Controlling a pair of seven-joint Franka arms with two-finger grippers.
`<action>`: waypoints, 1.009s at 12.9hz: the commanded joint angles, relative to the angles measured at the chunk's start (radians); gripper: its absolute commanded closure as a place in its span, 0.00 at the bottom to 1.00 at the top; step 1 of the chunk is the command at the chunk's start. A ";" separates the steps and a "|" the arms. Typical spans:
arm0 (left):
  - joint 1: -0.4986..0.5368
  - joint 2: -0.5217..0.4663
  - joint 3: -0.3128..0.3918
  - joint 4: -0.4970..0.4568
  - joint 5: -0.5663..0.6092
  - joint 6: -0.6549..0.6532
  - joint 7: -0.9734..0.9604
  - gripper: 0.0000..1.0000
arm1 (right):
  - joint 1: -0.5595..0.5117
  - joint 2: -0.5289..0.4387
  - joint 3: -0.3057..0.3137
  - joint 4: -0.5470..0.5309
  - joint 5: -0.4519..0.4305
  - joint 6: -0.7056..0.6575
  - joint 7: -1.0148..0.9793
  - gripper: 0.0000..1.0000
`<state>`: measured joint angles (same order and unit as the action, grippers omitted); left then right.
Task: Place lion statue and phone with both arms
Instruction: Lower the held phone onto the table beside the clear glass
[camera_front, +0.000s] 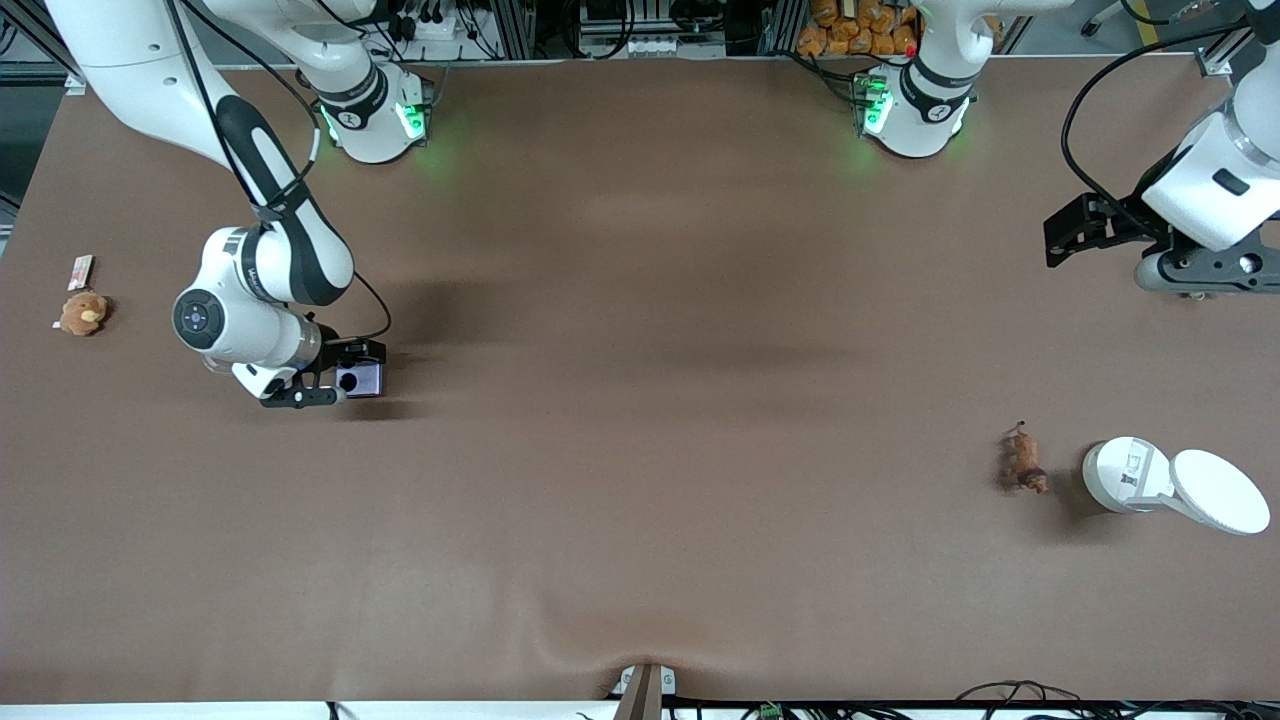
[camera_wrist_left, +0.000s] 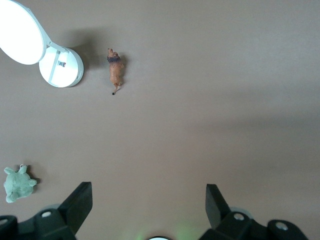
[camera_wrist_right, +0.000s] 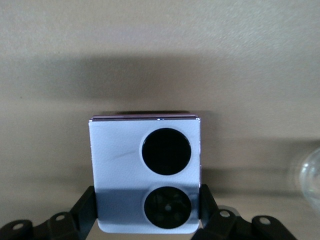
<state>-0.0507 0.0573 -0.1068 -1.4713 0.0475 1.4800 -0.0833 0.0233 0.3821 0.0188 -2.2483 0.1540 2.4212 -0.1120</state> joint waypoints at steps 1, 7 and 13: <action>0.014 0.007 -0.001 0.011 0.002 -0.018 0.007 0.00 | 0.006 -0.002 0.003 -0.016 0.026 0.004 -0.023 0.00; 0.014 0.009 -0.001 0.011 -0.005 -0.018 0.004 0.00 | -0.009 -0.002 -0.002 0.223 0.022 -0.324 -0.023 0.00; 0.014 0.007 -0.001 0.014 -0.005 -0.018 0.005 0.00 | 0.046 0.012 0.000 0.504 0.018 -0.513 -0.023 0.00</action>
<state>-0.0417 0.0656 -0.1027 -1.4710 0.0475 1.4795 -0.0821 0.0340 0.3823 0.0220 -1.8411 0.1582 1.9458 -0.1246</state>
